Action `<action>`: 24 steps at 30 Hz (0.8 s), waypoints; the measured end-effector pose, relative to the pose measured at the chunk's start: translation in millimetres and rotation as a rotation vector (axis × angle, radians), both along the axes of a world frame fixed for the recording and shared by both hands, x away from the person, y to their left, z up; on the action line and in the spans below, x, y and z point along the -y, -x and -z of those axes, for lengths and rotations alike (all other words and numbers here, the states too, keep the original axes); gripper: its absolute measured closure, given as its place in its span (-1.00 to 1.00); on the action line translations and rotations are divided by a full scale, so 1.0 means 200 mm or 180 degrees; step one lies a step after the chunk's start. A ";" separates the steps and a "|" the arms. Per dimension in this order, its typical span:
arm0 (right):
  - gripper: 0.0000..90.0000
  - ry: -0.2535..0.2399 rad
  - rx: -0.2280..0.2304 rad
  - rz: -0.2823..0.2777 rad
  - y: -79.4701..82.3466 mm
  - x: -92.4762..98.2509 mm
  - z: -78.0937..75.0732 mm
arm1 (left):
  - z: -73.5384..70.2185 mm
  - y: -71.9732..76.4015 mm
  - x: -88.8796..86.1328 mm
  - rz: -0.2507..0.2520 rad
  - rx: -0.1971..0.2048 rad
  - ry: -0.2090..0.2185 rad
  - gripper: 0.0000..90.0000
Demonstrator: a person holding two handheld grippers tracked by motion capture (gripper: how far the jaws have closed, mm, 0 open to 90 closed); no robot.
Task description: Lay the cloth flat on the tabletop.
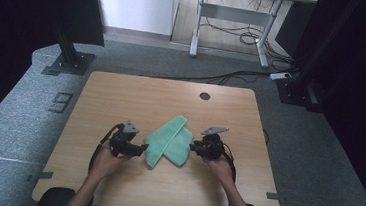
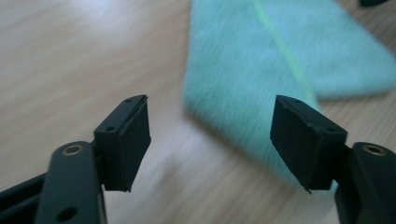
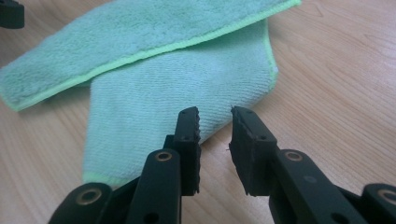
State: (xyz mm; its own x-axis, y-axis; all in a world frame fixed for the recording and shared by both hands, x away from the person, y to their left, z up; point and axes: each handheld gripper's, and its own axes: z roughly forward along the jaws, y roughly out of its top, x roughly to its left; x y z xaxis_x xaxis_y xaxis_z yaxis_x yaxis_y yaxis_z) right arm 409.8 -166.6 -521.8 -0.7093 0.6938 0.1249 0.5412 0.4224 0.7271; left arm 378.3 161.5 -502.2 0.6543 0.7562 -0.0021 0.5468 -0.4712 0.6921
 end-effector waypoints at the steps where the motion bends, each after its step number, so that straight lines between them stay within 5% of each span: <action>1: 0.52 0.0000 0.0000 0.0000 0.00 0.00 0.00 | -0.01 -0.02 0.03 0.0029 0.0019 -0.0007 -0.36; 8: 0.28 -0.0012 -0.0023 0.0054 -0.04 -0.03 0.04 | -0.03 -0.12 0.24 0.0229 -0.0036 0.0102 -0.16; 14: 0.22 0.0013 -0.0027 0.0060 -0.07 -0.05 0.05 | 0.03 -0.16 0.36 0.0376 -0.0139 0.0119 -0.08; 18: 0.41 0.0057 -0.0086 0.0023 -0.08 -0.07 0.08 | 0.08 -0.15 0.39 0.0406 -0.0140 -0.0066 0.12; 21: 0.75 0.0051 -0.0117 -0.0051 -0.08 -0.08 0.10 | 0.11 -0.14 0.40 0.0410 -0.0155 -0.0205 0.56; 24: 0.85 0.0077 -0.0112 -0.0066 -0.07 -0.09 0.09 | 0.12 -0.14 0.38 0.0395 -0.0122 -0.0217 0.77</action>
